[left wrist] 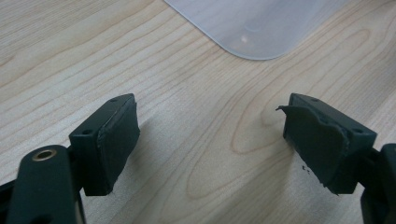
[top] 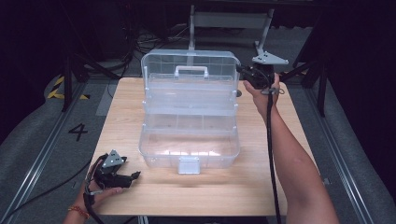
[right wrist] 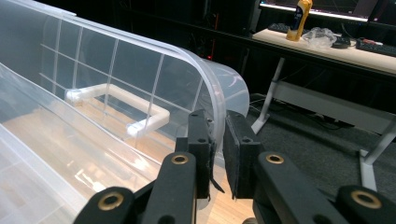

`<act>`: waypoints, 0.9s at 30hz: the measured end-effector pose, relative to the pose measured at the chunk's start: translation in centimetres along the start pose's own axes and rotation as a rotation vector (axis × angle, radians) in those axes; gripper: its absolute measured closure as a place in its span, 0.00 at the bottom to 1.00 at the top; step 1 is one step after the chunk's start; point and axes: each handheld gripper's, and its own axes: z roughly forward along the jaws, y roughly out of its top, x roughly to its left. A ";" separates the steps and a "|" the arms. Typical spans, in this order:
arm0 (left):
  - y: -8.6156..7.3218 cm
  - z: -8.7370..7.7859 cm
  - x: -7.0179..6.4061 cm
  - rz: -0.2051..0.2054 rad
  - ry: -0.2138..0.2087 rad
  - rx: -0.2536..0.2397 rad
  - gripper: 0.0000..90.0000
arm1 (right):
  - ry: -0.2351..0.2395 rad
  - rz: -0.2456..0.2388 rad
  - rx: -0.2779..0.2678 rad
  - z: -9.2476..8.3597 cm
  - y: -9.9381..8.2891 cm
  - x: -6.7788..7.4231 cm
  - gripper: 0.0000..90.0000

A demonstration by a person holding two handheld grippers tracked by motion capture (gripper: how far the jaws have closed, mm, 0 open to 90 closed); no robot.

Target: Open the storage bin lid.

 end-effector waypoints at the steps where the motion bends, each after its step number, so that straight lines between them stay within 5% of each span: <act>1: 0.0 0.0 0.0 0.000 0.000 0.000 0.21 | -0.001 0.000 0.002 0.1 0.0 -0.1 0.91; 27: 0.0 0.0 -0.1 -0.002 0.010 -0.004 0.21 | -0.020 0.039 0.067 3.7 -0.4 -1.5 0.90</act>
